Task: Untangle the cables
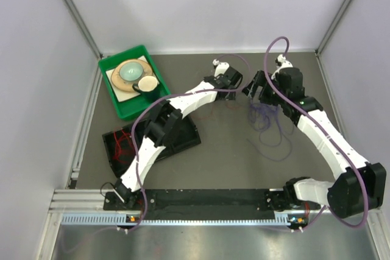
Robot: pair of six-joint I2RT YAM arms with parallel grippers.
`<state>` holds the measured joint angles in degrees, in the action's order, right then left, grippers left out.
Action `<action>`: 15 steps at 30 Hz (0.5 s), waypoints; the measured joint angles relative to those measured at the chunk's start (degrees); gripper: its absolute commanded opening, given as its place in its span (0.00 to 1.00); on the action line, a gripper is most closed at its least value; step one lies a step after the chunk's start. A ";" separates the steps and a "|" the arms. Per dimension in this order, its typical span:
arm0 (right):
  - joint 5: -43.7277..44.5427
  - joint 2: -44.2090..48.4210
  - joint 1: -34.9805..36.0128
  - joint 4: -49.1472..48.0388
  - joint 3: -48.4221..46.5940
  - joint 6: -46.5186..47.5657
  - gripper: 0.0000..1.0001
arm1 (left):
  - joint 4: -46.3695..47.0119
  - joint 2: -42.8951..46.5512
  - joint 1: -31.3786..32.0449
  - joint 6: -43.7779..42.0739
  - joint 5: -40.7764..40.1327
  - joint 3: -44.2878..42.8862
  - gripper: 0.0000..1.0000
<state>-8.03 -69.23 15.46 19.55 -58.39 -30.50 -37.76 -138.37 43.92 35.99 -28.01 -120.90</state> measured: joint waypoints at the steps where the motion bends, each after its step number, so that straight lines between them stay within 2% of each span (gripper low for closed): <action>1: -0.31 -0.07 0.00 -0.39 0.26 -0.04 0.86 | 0.02 -0.63 0.00 0.11 -0.15 -0.61 0.93; 9: -2.60 -1.42 0.00 -0.61 1.05 -0.57 0.86 | -0.92 -2.51 -0.04 2.32 -4.42 -1.25 0.85; 12: -3.02 -1.42 0.00 -0.85 1.38 -0.81 0.86 | -0.85 -2.73 -0.09 3.15 -4.52 -1.25 0.70; 13: -3.13 -1.44 0.00 -0.85 1.40 -0.98 0.86 | -0.83 -2.82 -0.15 3.23 -4.39 -1.25 0.58; 15: -3.23 -1.42 0.00 -0.92 1.40 -1.14 0.86 | -0.81 -3.10 -0.33 3.65 -4.15 -1.25 0.43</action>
<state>-11.27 -70.65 15.46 18.63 -56.99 -31.64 -38.57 -141.47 43.59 39.64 -32.16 -122.15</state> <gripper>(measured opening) 0.858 0.627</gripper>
